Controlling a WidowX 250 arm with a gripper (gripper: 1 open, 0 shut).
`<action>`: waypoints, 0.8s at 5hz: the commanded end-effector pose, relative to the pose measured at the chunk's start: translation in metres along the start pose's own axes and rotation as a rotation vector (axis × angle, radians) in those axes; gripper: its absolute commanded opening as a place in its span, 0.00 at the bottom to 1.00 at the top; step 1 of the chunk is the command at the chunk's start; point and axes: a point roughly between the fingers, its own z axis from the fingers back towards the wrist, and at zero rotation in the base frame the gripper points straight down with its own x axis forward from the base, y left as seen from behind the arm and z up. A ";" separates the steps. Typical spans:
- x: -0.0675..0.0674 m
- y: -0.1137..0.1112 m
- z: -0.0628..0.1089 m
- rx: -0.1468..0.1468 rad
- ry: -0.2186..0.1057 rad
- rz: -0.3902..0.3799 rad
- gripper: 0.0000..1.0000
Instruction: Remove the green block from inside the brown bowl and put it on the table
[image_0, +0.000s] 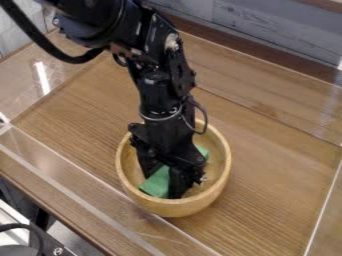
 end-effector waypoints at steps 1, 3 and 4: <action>0.009 -0.002 0.013 0.006 -0.049 -0.005 0.00; 0.007 -0.003 0.017 0.001 -0.043 0.000 0.00; 0.006 -0.004 0.021 -0.001 -0.042 0.004 0.00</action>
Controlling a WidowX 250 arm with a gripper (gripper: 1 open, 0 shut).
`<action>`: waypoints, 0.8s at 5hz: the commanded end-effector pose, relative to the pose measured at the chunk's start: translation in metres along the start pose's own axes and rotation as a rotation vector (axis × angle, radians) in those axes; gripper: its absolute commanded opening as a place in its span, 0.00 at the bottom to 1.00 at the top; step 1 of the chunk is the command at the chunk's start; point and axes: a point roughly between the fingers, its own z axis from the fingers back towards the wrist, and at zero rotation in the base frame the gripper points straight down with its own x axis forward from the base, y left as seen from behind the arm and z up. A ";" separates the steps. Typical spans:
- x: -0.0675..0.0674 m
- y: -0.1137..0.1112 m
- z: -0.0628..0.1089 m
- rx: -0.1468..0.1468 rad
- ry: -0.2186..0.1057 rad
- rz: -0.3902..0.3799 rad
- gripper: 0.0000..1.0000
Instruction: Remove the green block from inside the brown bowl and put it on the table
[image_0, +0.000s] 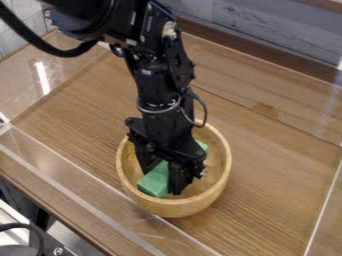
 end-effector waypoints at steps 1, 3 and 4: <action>0.010 -0.003 0.017 0.004 -0.055 -0.007 0.00; 0.011 -0.005 0.035 -0.002 -0.061 0.006 0.00; 0.013 -0.007 0.045 -0.006 -0.071 0.009 0.00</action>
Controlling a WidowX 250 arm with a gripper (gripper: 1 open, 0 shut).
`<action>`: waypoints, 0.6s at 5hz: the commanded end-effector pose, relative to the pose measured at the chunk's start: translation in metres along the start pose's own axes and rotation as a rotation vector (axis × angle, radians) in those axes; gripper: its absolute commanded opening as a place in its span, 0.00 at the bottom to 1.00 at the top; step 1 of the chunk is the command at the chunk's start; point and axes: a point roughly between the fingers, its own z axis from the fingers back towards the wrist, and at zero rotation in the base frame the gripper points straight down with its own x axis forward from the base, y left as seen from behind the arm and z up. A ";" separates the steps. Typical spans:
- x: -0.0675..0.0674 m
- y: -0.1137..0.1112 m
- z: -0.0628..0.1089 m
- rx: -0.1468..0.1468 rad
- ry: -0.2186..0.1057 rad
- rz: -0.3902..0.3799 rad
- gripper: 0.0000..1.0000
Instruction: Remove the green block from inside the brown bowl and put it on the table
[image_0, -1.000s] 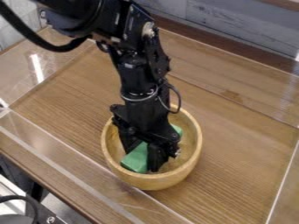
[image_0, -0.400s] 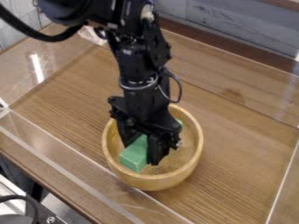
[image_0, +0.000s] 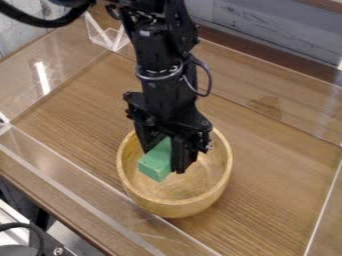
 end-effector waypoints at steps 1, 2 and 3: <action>0.008 0.002 0.021 -0.001 -0.067 -0.011 0.00; 0.005 0.007 0.030 -0.006 -0.079 -0.009 0.00; 0.004 0.019 0.040 -0.007 -0.095 -0.001 0.00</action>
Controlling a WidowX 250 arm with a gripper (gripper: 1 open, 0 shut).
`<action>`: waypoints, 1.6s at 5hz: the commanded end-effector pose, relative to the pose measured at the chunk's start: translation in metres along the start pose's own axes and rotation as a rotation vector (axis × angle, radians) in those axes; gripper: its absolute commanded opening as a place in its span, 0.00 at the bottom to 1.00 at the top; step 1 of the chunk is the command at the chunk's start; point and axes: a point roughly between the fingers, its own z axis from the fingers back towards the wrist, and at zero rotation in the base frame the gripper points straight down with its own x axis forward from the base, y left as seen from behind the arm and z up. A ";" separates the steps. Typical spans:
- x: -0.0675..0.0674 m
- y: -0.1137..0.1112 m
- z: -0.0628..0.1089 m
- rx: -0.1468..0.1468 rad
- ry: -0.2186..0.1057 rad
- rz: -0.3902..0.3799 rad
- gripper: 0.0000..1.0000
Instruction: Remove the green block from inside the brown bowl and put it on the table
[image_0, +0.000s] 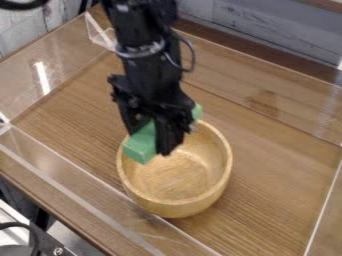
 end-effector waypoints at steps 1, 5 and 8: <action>0.013 0.023 0.039 0.018 -0.093 0.027 0.00; -0.009 0.068 0.063 0.059 -0.127 -0.052 0.00; -0.008 0.045 0.053 0.083 -0.103 -0.100 0.00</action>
